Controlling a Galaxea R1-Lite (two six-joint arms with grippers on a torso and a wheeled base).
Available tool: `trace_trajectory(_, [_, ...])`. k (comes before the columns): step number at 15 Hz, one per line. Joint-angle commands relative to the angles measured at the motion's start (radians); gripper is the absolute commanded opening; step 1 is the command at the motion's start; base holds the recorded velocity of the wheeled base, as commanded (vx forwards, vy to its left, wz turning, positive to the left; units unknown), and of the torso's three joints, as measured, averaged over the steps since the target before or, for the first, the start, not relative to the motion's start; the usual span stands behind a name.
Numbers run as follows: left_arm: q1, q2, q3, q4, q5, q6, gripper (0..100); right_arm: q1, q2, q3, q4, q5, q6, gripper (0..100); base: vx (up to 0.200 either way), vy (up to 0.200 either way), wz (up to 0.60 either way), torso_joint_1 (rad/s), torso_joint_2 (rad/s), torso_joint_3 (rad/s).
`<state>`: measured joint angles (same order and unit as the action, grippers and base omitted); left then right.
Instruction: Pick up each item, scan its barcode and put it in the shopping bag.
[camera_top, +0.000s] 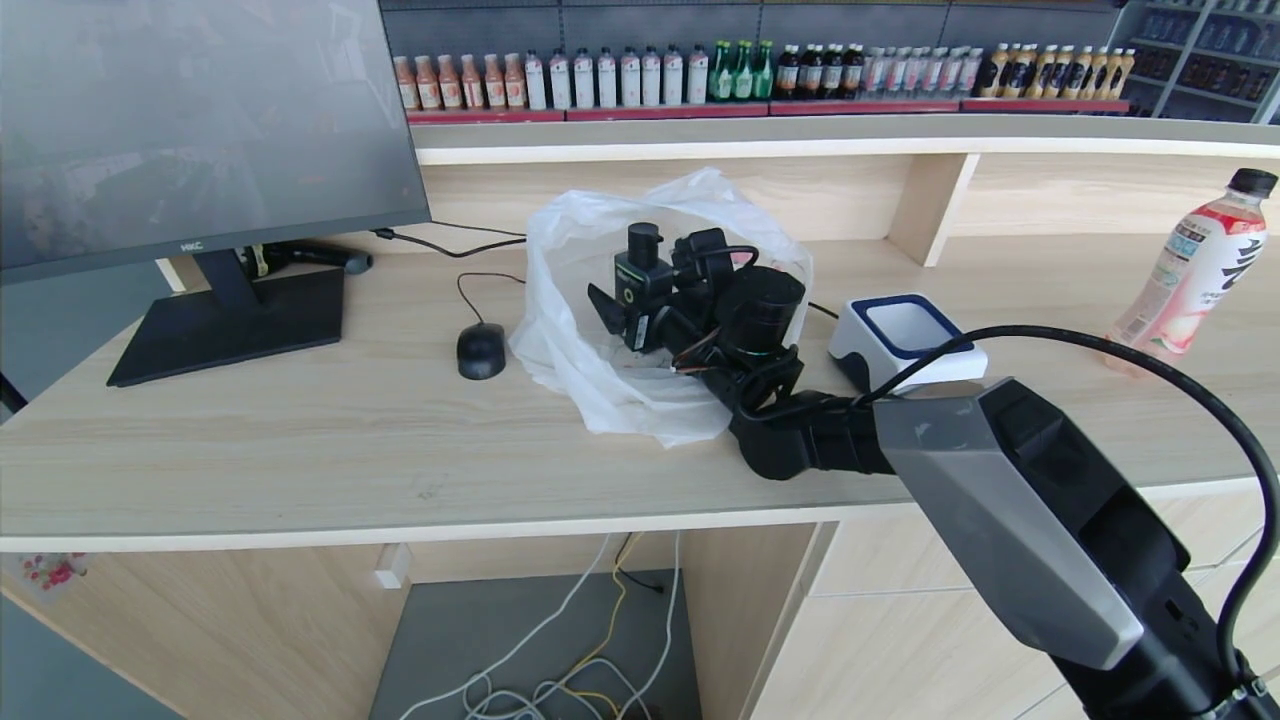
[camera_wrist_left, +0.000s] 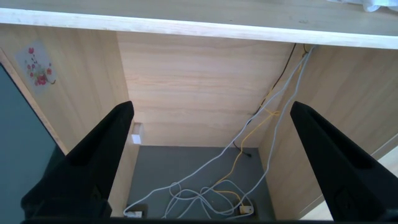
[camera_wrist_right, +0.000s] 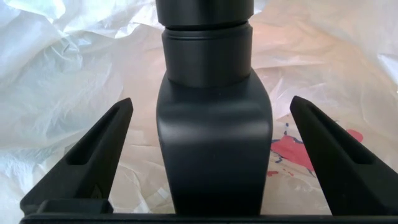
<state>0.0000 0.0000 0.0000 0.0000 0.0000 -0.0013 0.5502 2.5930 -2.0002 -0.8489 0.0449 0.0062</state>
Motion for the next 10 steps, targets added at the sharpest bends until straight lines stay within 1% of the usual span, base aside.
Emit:
trace_trajectory(1, [0.0,0.0,0.0,0.0,0.0,0.0,100,0.0,-0.002,0.0,-0.002,0.003,0.0,100,0.0,0.0,0.0,0.0,0.0,0.0])
trace_trajectory(8, [0.0,0.0,0.0,0.0,0.0,0.0,100,0.002,-0.131,0.0,-0.007,0.009,0.003,100,0.0,0.0,0.0,0.0,0.0,0.0])
trace_trajectory(10, [-0.002,0.0,0.0,0.0,0.0,0.0,100,0.002,-0.165,0.0,-0.007,0.007,0.025,100,0.0,0.0,0.0,0.0,0.0,0.0])
